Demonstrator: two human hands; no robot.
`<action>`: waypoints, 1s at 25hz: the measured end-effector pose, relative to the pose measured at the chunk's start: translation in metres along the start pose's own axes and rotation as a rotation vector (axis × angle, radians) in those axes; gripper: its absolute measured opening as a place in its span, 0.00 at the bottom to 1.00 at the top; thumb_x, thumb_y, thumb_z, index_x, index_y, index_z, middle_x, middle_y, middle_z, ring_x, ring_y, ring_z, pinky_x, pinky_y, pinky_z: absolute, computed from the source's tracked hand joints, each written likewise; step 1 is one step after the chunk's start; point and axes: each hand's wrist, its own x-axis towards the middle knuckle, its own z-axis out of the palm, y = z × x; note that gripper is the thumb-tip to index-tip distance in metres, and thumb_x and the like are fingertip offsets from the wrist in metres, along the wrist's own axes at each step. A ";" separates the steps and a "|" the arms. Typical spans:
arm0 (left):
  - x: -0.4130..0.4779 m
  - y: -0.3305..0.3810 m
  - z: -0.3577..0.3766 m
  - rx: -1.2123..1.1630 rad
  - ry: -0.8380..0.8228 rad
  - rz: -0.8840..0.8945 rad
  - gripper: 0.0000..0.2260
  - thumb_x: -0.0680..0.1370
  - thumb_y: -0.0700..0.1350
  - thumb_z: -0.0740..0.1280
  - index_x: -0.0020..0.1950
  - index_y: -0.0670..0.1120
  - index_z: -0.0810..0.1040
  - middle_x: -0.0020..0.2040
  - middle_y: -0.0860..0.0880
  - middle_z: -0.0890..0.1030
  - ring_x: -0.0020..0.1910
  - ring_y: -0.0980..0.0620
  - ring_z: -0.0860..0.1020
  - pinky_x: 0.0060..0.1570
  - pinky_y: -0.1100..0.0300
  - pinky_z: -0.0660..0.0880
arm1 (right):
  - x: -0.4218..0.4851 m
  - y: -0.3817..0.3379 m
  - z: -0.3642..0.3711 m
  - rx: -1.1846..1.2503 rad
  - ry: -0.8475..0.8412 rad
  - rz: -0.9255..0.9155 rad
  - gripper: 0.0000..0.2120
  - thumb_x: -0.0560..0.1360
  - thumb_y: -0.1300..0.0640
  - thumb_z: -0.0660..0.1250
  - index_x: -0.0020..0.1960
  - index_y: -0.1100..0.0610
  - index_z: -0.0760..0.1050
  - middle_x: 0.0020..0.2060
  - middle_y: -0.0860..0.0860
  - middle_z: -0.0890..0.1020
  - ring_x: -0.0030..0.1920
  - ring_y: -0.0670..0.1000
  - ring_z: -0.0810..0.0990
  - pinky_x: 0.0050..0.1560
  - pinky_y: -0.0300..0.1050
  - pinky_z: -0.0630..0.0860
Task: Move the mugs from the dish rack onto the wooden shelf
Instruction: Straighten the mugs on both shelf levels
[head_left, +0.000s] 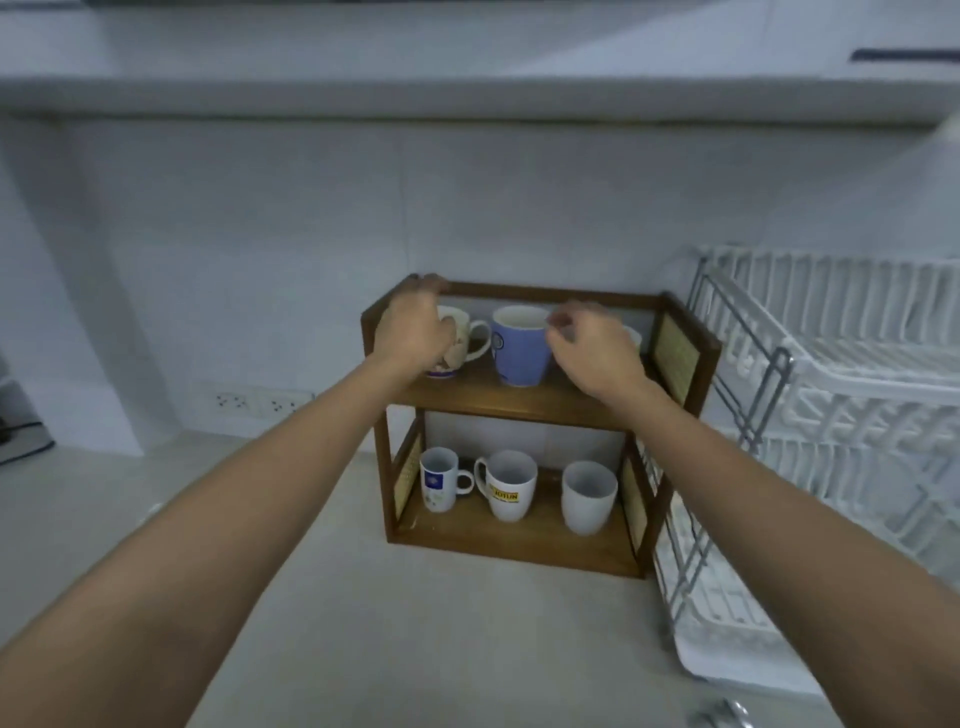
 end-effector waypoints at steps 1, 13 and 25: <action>0.012 -0.002 -0.005 0.125 -0.104 0.028 0.22 0.75 0.44 0.65 0.69 0.42 0.68 0.64 0.39 0.74 0.61 0.40 0.74 0.58 0.50 0.74 | 0.022 -0.003 -0.004 -0.066 -0.093 0.030 0.17 0.75 0.51 0.62 0.61 0.56 0.74 0.59 0.57 0.78 0.58 0.58 0.76 0.53 0.48 0.72; 0.085 -0.031 0.026 0.415 -0.561 0.233 0.28 0.74 0.64 0.62 0.65 0.45 0.72 0.60 0.44 0.79 0.55 0.45 0.78 0.50 0.53 0.76 | 0.119 -0.002 0.026 -0.465 -0.939 -0.171 0.45 0.67 0.58 0.73 0.76 0.50 0.51 0.76 0.54 0.55 0.74 0.59 0.57 0.70 0.59 0.61; 0.122 -0.046 0.030 0.510 -0.649 0.369 0.39 0.62 0.72 0.66 0.67 0.51 0.72 0.65 0.48 0.76 0.61 0.45 0.74 0.58 0.49 0.68 | 0.135 0.003 0.026 -0.392 -0.877 -0.155 0.46 0.62 0.43 0.77 0.74 0.48 0.58 0.72 0.50 0.65 0.69 0.54 0.66 0.65 0.52 0.66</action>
